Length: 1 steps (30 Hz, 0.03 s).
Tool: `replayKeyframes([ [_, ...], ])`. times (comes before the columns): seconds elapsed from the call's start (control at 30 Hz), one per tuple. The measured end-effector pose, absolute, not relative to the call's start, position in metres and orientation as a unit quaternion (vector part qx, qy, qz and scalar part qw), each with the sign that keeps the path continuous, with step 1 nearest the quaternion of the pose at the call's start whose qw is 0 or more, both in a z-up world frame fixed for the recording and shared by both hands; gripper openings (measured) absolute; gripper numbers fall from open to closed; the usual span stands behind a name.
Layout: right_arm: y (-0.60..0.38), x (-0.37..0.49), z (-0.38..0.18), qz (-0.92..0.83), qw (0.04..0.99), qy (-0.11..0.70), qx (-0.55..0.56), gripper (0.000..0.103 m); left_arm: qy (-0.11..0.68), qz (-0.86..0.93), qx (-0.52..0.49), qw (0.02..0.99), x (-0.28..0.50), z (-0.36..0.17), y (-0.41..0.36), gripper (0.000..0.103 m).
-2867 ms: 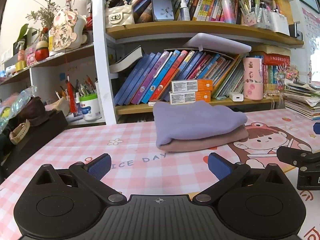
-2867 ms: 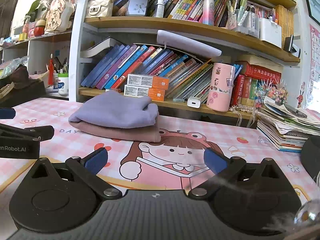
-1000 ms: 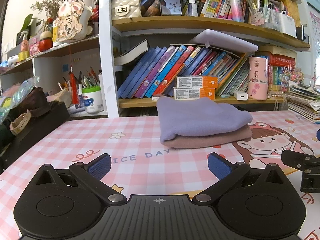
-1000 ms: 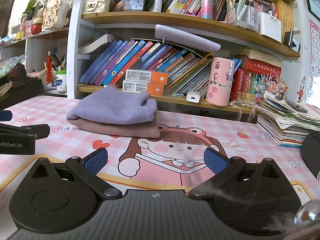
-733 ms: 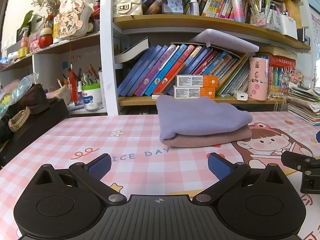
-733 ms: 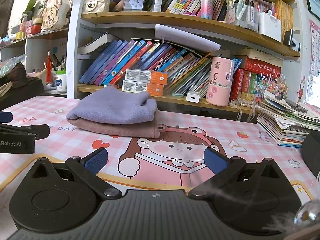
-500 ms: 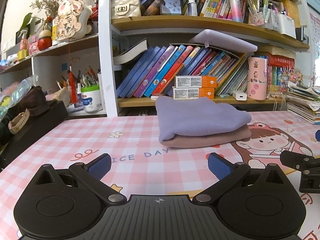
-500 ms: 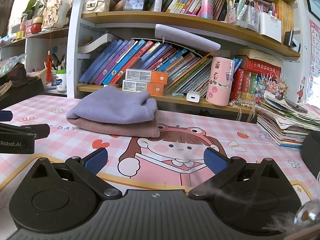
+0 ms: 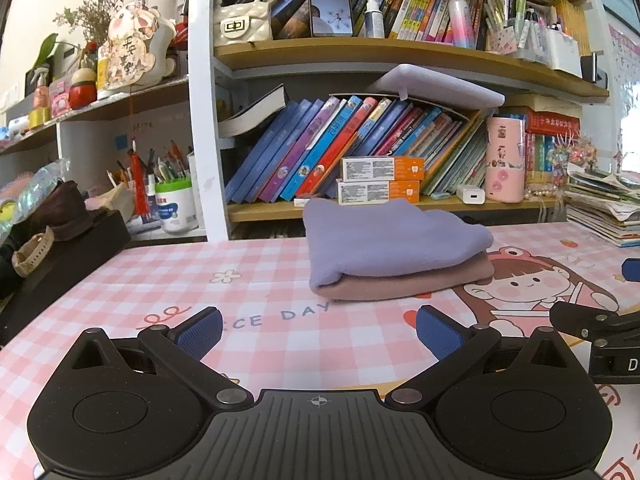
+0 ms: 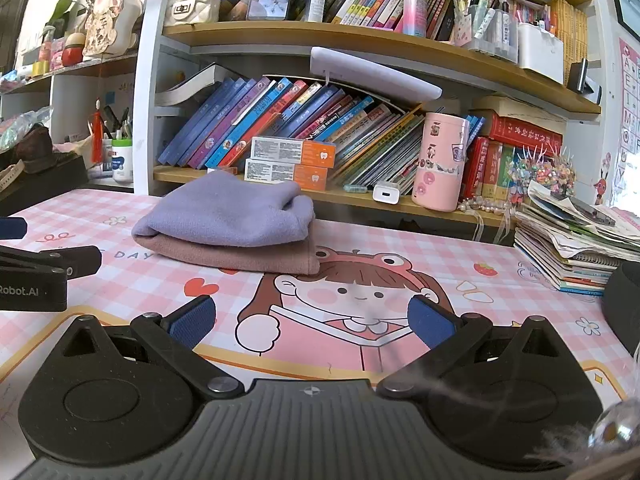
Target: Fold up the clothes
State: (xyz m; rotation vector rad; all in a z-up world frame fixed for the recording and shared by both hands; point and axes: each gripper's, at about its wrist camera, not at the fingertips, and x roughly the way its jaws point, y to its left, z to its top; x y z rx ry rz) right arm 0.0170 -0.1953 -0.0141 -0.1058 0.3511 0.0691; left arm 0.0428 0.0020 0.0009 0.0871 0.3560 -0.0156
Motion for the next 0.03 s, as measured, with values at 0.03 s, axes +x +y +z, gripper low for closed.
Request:
replayKeyframes([
  [0.03, -0.1952, 0.0169, -0.0142, 0.034, 0.983, 0.175, -0.053, 0.103, 0.176, -0.009, 0.045, 0.983, 0.0426, 0.0008, 0.0016, 0.103],
])
